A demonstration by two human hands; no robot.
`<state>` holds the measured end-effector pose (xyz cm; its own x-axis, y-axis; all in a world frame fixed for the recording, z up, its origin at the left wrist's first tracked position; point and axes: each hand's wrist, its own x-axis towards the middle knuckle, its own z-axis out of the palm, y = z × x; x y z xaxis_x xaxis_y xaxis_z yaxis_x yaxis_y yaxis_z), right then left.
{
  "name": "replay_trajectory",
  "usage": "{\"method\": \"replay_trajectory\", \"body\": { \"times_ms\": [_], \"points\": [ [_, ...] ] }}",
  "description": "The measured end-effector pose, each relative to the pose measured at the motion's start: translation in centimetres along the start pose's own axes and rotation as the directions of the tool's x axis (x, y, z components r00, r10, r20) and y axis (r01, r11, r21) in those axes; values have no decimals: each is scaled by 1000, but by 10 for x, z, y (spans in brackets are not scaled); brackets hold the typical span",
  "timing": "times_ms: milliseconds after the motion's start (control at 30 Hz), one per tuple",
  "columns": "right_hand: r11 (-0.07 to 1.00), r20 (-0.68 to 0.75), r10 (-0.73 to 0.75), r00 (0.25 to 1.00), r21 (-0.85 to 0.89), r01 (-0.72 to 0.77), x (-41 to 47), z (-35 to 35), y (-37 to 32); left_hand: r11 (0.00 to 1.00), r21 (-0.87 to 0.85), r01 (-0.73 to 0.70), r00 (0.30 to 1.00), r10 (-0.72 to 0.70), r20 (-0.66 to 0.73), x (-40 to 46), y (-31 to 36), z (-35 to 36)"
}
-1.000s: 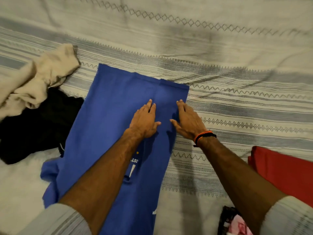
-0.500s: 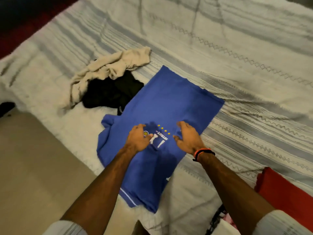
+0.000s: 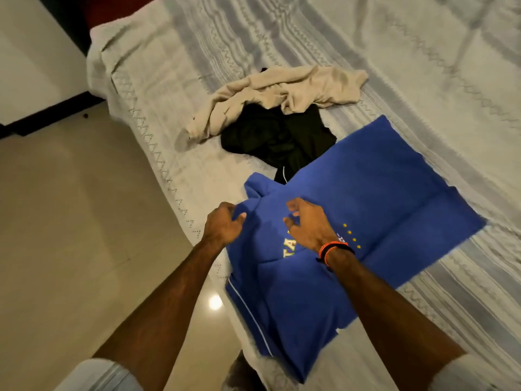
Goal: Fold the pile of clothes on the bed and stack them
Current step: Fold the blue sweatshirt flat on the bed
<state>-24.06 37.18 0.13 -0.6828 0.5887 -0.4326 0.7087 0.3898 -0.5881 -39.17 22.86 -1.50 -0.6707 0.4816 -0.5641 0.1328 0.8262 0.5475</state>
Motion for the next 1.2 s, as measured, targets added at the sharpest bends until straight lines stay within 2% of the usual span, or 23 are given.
{"method": "replay_trajectory", "body": {
  "times_ms": [133, 300, 433, 500, 533, 600, 667, 767, 833, 900, 1000, 1067, 1133, 1200],
  "points": [
    [996, -9, -44, 999, -74, 43, 53, 6, -12, 999, -46, 24, 1000, -25, -10, 49, 9, 1],
    [924, 13, -138, 990, -357, 134, 105, 11, -22, 999, -31, 31, 998, -33, -48, 99, 29, 11],
    [881, 87, -123, 989, -448, 149, 127, 16, -27, 994, -62, 94, 995, -96, -40, 123, 40, 21],
    [883, 137, -103, 985, -443, 154, 136, 18, -26, 980, -167, 105, 993, -112, -37, 132, 39, 23],
    [892, 148, -98, 984, -425, 153, 138, 18, -25, 951, -293, 100, 994, -109, -14, 133, 38, 22],
    [925, 175, -93, 980, -349, 150, 146, 14, -24, 828, -555, 76, 997, -69, 34, 130, 39, 13],
    [962, 197, -105, 975, -227, 150, 155, 4, -28, 748, -664, 5, 1000, -1, 6, 124, 39, -2],
    [977, 196, -145, 970, -126, 171, 168, -12, -42, 680, -727, -97, 994, 23, -111, 123, 34, -21],
    [973, 141, -192, 971, -104, 207, 173, -19, -51, 667, -739, -99, 990, -5, -138, 127, 33, -29],
    [960, 103, -250, 963, -105, 260, 174, -21, -58, 677, -734, -42, 996, -28, -83, 128, 33, -34],
    [933, 88, -315, 945, -151, 326, 172, -18, -65, 760, -648, 52, 999, -48, 23, 125, 29, -37],
    [927, 105, -323, 941, -163, 337, 169, -20, -68, 787, -616, 25, 999, -47, -21, 119, 27, -39],
    [910, 168, -327, 930, -208, 358, 166, -24, -70, 774, -633, -27, 995, -40, -92, 111, 26, -42],
    [869, 241, -312, 919, -319, 379, 161, -26, -71, 770, -633, -77, 990, -17, -142, 103, 26, -45]
  ]
}}
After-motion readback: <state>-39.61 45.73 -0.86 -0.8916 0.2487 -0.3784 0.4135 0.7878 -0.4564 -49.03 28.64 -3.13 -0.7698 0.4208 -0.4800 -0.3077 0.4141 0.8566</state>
